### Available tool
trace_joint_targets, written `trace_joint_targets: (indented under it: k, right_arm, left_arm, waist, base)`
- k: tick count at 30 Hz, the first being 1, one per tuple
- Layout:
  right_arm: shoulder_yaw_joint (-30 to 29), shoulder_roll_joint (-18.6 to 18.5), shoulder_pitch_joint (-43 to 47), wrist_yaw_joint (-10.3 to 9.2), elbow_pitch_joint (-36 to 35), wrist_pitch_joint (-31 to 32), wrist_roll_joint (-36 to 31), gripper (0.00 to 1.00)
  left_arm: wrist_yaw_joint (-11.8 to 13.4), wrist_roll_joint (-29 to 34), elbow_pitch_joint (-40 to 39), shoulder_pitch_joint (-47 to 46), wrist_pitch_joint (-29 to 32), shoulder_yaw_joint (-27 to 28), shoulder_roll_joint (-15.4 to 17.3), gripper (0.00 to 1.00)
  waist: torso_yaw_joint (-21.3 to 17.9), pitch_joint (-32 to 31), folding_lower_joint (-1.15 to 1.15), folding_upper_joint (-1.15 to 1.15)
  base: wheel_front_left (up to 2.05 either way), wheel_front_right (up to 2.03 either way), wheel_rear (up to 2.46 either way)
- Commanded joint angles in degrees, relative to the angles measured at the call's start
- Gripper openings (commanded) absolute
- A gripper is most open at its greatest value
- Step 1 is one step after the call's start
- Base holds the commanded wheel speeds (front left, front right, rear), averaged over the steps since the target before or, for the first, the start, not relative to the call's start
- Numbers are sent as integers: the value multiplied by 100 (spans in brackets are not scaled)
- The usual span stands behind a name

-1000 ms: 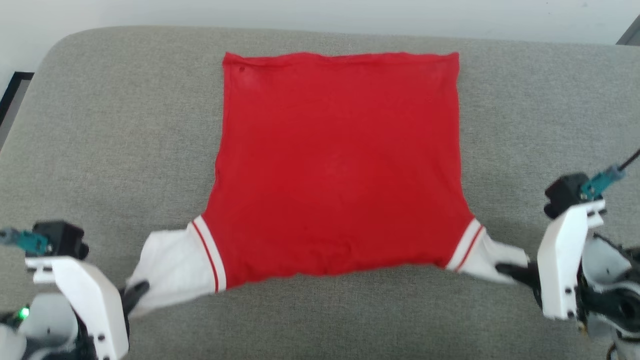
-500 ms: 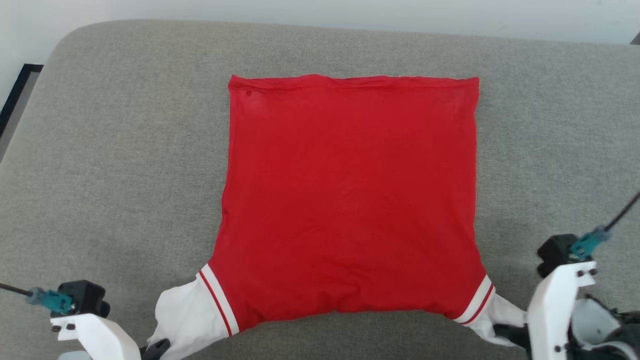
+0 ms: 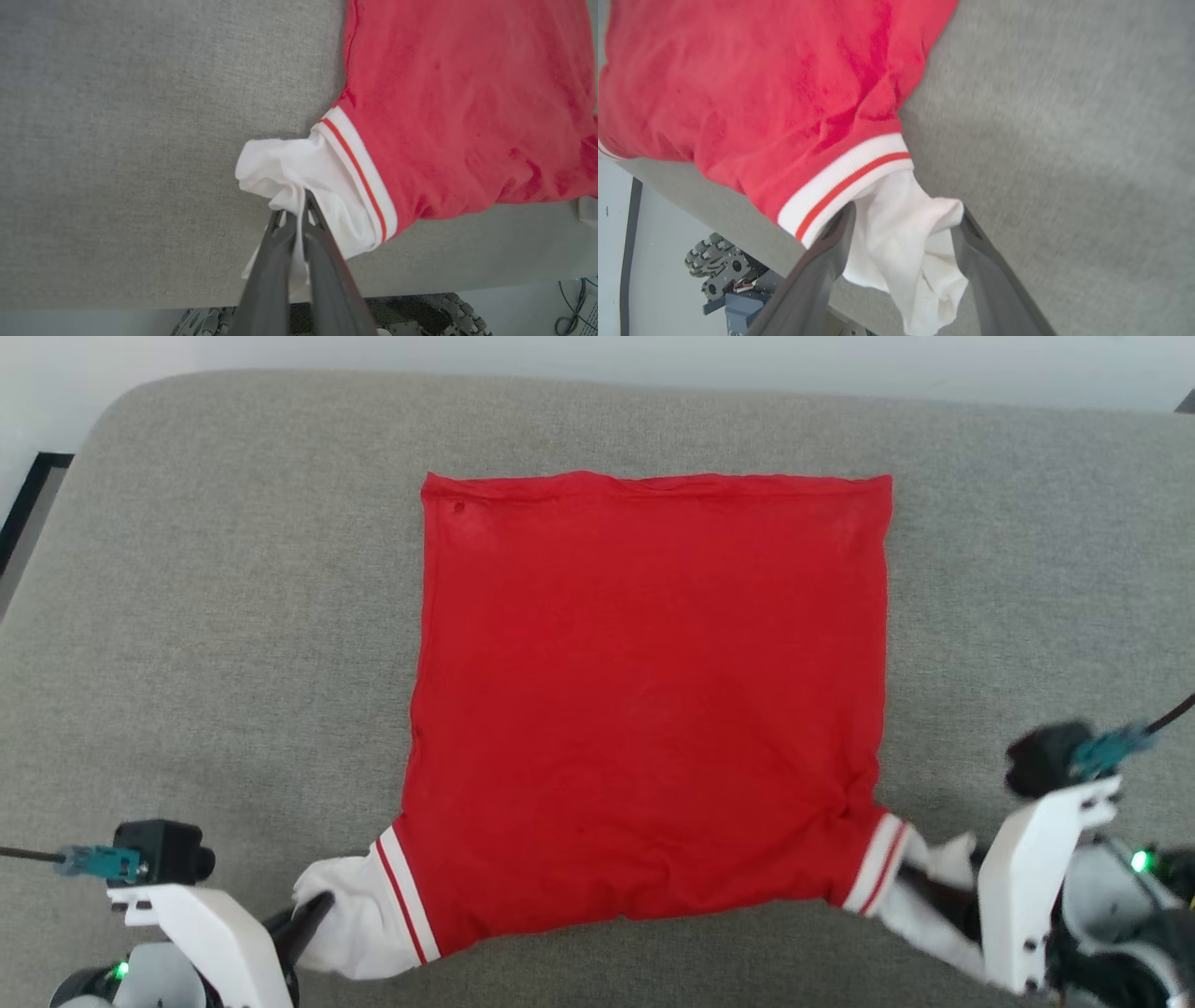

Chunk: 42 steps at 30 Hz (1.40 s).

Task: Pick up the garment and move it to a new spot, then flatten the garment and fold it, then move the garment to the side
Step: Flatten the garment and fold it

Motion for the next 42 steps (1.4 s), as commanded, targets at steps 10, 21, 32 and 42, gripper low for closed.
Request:
trace_joint_targets:
  k: [10,21,32,42]
  right_arm:
    - [-189,200,-1544,0,-143,-832,-675,100]
    - [-457,310,-3898,0,2364,-1995,-1617,100]
    - [-1078,197,-5202,0,4998,-1887,-2633,100]
    - [-1253,301,-5105,0,6653,-957,-3205,4]
  left_arm:
    - [-370,266,189,-467,-280,1,-255,0]
    - [-655,452,422,-1071,-158,-183,-586,0]
    - [-949,518,780,-1515,-122,-338,-972,0]
    - [-1140,478,1097,-1675,-182,-387,-1179,0]
  waist:
    - [54,317,0,0]
    - [510,721,0,0]
    - [932,1063,0,0]
    - [1018,1147,0,0]
  base:
    - [0,0,0]
    - [0,0,0]
    - [0,0,0]
    - [0,0,0]
